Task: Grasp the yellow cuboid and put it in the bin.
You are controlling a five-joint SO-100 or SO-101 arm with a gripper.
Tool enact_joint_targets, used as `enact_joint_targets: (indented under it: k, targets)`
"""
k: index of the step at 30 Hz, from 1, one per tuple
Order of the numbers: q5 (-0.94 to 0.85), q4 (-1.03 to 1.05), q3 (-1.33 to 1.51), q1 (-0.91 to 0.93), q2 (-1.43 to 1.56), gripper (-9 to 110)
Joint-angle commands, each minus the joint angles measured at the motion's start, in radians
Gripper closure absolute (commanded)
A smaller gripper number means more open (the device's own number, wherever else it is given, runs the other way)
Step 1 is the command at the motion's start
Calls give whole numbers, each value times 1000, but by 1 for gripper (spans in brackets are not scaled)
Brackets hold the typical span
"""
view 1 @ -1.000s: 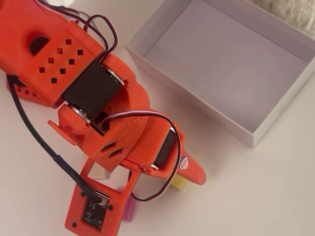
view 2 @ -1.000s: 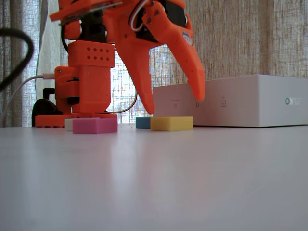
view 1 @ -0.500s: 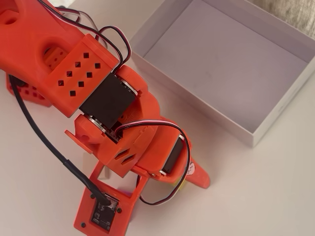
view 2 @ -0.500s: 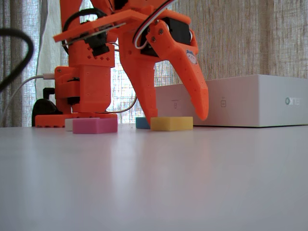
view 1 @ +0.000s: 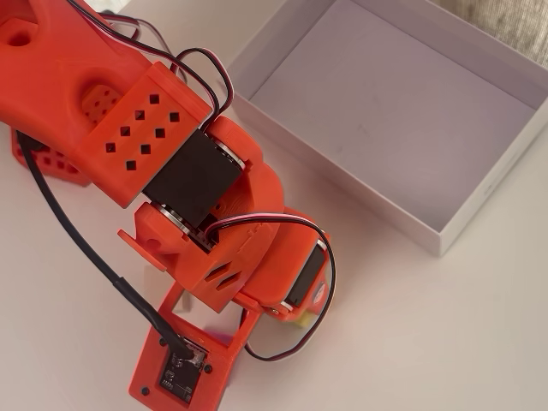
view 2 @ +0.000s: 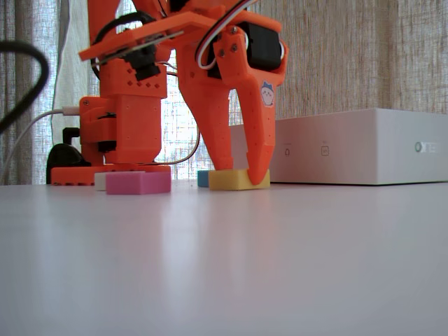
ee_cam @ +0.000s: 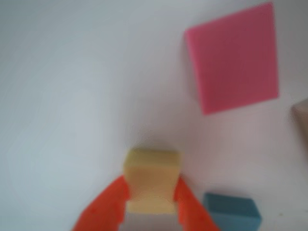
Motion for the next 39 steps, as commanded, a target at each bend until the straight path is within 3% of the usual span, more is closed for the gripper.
enact_joint_targets:
  k: [1, 10, 17, 21, 30, 39]
  targets:
    - [6, 8, -8, 8, -11, 110]
    - [-75, 64, -256, -5, 143, 110]
    - [-184, 48, -480, -127, 310, 110]
    - [-265, 38, -480, -275, 407, 110]
    - [-281, 236, -443, -632, 469, 110]
    - [-281, 196, -67, -701, 466, 107]
